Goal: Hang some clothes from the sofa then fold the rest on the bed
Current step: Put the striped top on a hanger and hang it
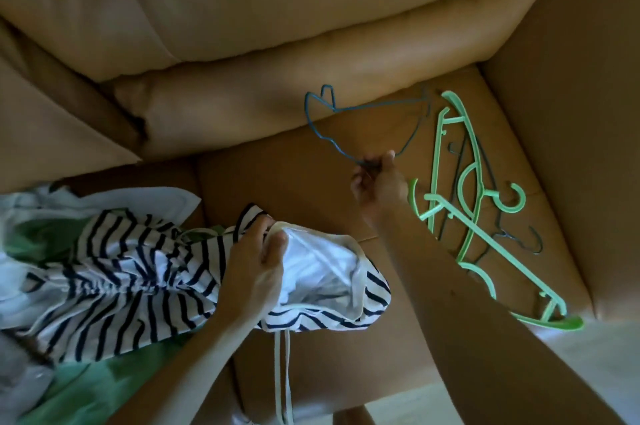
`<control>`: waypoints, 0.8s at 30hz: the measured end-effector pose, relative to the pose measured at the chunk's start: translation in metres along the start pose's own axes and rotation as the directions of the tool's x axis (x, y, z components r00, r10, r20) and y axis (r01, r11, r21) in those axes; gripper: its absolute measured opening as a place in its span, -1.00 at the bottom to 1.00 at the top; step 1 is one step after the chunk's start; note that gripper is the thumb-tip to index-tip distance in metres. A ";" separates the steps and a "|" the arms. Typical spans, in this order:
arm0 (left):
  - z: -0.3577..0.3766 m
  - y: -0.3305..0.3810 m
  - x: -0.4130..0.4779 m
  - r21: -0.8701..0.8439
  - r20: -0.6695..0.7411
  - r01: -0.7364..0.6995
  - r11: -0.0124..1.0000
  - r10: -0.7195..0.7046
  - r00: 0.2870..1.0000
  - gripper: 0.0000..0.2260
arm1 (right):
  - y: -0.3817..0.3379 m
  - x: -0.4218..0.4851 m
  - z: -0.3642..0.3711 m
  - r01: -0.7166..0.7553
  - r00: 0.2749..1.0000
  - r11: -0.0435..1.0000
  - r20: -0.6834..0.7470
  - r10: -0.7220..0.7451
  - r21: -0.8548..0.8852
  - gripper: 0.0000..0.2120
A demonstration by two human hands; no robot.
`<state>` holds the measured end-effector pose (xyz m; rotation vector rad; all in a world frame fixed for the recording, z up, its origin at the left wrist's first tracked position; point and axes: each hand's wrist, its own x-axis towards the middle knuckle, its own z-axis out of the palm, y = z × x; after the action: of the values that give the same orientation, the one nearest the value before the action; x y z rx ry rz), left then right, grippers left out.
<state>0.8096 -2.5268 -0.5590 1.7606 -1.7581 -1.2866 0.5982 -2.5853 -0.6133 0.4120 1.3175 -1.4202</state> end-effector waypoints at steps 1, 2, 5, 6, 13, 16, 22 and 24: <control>-0.011 0.005 -0.003 -0.015 -0.001 -0.022 1.000 0.022 1.000 -0.80 | 0.000 -0.015 0.001 -0.003 1.000 1.000 0.025 0.003 -0.017 -0.57; -0.022 0.011 -0.006 -0.024 0.003 -0.051 0.998 0.051 0.999 -0.78 | 0.001 -0.030 0.003 0.002 0.999 0.999 0.047 0.000 -0.038 -0.58; -0.060 0.033 -0.018 -0.056 0.039 -0.094 0.994 0.096 0.995 -0.77 | -0.001 -0.079 0.010 0.099 0.992 0.977 0.097 -0.082 -0.189 -0.62; -0.074 0.041 -0.024 -0.072 0.034 -0.099 0.992 0.102 0.994 -0.76 | -0.002 -0.096 0.012 0.170 0.983 0.948 0.117 -0.143 -0.270 -0.62; -0.168 0.095 -0.054 -0.354 -0.081 0.107 0.929 -0.144 0.986 -0.82 | -0.044 -0.198 0.047 0.677 0.729 0.459 0.440 -0.524 -0.576 -0.53; -0.203 0.123 -0.071 -0.355 -0.147 0.070 0.932 -0.130 0.981 -0.67 | -0.076 -0.243 0.066 0.787 0.603 0.302 0.568 -0.560 -0.538 -0.55; -0.290 0.212 -0.117 -0.239 -0.243 -0.169 0.956 0.109 0.964 -0.86 | -0.118 -0.363 0.103 0.908 0.419 0.189 0.829 -0.371 -0.374 -0.55; -0.319 0.245 -0.135 -0.193 -0.273 -0.279 0.941 0.221 0.936 -0.89 | -0.119 -0.402 0.116 0.939 0.340 0.154 0.897 -0.283 -0.308 -0.51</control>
<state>0.9286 -2.5577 -0.1533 1.4431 -1.5646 -1.0634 0.6790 -2.5244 -0.1904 -1.5414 1.3823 -1.1644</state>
